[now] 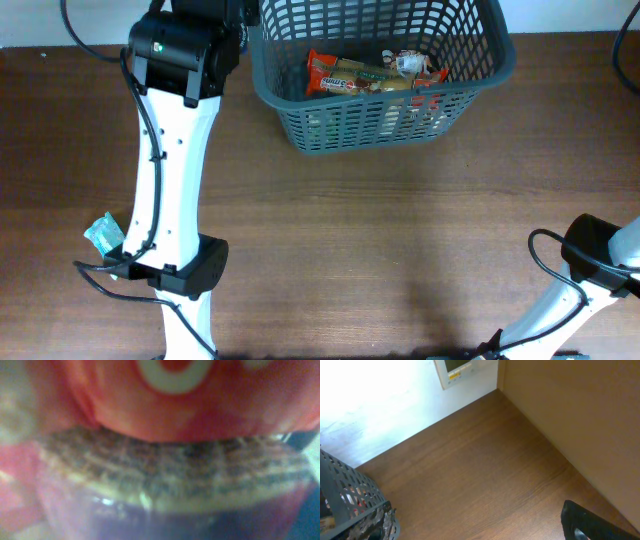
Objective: Pack container
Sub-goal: 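Carry the tissue box over the basket and release it inside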
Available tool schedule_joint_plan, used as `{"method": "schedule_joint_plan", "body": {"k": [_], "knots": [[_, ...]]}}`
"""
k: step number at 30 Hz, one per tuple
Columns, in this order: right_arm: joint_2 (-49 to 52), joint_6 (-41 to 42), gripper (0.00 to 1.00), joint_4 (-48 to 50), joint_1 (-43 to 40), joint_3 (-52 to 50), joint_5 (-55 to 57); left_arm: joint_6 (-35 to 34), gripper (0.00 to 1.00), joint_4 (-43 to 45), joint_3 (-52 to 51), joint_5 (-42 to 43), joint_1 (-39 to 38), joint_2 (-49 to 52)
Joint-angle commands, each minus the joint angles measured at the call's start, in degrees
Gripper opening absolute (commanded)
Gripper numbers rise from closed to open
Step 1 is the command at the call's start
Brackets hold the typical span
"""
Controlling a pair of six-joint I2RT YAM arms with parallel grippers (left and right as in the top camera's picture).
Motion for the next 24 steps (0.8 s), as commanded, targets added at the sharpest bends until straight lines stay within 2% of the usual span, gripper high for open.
{"method": "schedule_joint_plan", "body": {"k": [1,3,6,13,24], "knots": [[0.42,0.66,0.99,-0.33,-0.07,-0.22,0.31,0.04,0.02,2.51,0.15,8.96,-0.35,-0.33],[0.42,0.66,0.99,-0.33,-0.04,-0.22,0.31,0.04,0.02,5.73,0.15,14.03,-1.46,-0.33],[0.42,0.66,0.99,-0.33,-0.04,-0.22,0.31,0.04,0.02,8.92,0.15,16.68,-3.17,0.0],[0.42,0.66,0.99,-0.33,-0.07,-0.22,0.31,0.07,0.02,11.72,0.04,16.87,-7.32,5.79],[0.42,0.66,0.99,-0.33,-0.04,-0.22,0.31,0.07,0.02,13.73,0.04,17.0,-7.45,17.14]]}}
